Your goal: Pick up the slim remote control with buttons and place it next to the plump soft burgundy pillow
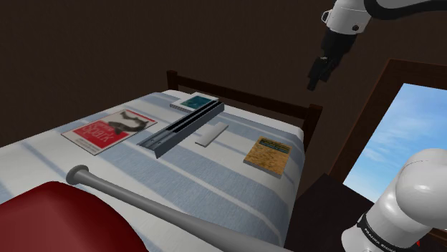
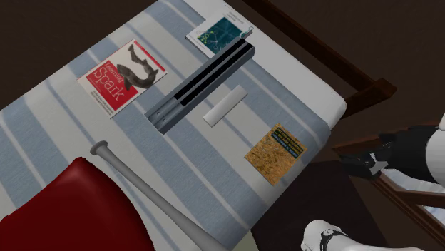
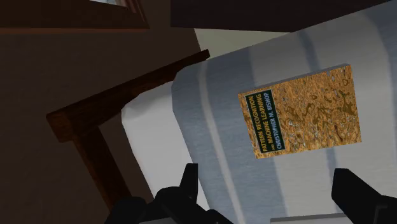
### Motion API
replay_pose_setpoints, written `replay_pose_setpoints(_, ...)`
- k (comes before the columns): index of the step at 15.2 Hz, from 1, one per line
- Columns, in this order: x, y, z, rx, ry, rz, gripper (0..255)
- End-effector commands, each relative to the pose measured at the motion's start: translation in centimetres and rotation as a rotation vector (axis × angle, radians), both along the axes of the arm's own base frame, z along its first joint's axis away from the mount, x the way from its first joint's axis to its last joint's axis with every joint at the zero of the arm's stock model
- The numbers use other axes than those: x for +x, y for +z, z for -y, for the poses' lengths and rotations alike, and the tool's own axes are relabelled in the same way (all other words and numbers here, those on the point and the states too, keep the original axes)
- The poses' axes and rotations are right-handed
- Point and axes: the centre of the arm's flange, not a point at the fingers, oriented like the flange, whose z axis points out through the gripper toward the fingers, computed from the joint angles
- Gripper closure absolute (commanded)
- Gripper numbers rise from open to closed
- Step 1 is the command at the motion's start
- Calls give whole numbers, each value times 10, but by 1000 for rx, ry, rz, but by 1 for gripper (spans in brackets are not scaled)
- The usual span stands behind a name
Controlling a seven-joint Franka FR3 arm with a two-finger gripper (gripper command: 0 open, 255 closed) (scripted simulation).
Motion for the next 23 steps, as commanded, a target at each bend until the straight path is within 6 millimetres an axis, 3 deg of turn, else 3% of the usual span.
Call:
replay_pose_setpoints(1,0,0,0,0,0,0,0)
replay_pose_setpoints(12,90,-82,-85,61,-348,-22,0)
replay_pose_setpoints(23,202,-163,-139,121,-696,-44,0)
